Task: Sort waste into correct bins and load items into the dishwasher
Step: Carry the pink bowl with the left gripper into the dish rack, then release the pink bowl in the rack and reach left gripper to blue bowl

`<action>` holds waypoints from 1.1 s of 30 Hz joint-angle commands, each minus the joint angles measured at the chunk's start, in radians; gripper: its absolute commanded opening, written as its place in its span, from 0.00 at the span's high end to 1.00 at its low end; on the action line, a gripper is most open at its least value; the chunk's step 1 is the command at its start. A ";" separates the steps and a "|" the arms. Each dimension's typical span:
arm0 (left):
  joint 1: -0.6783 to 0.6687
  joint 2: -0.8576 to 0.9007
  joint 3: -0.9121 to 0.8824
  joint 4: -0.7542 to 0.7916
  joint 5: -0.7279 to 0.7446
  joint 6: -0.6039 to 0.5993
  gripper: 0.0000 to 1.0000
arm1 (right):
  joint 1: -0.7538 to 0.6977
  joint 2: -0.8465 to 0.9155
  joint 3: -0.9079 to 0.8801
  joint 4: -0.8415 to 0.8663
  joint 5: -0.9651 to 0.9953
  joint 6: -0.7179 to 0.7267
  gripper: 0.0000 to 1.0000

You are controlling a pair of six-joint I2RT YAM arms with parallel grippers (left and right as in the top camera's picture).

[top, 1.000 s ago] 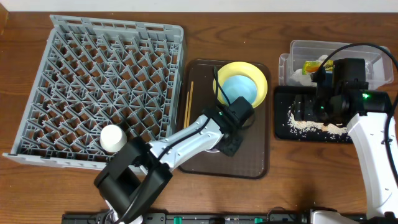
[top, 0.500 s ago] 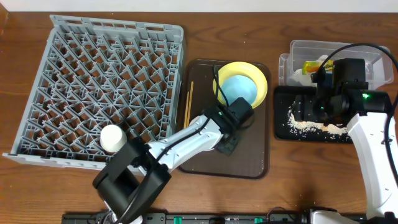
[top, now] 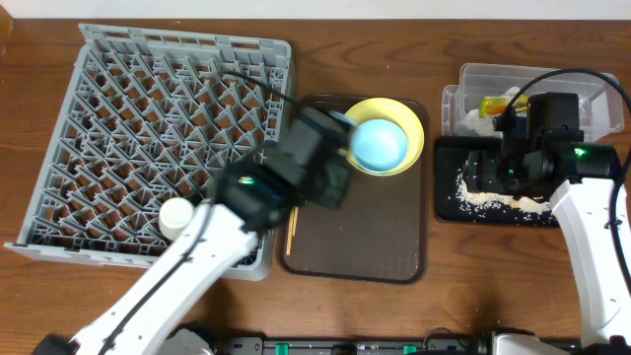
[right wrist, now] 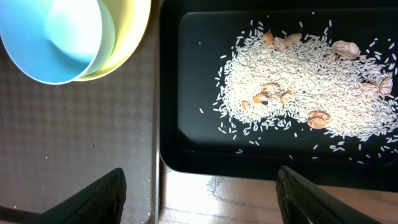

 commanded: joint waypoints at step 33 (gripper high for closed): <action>1.159 0.530 0.016 0.156 1.258 0.055 0.93 | -0.008 -0.008 0.020 -0.012 0.005 0.011 0.26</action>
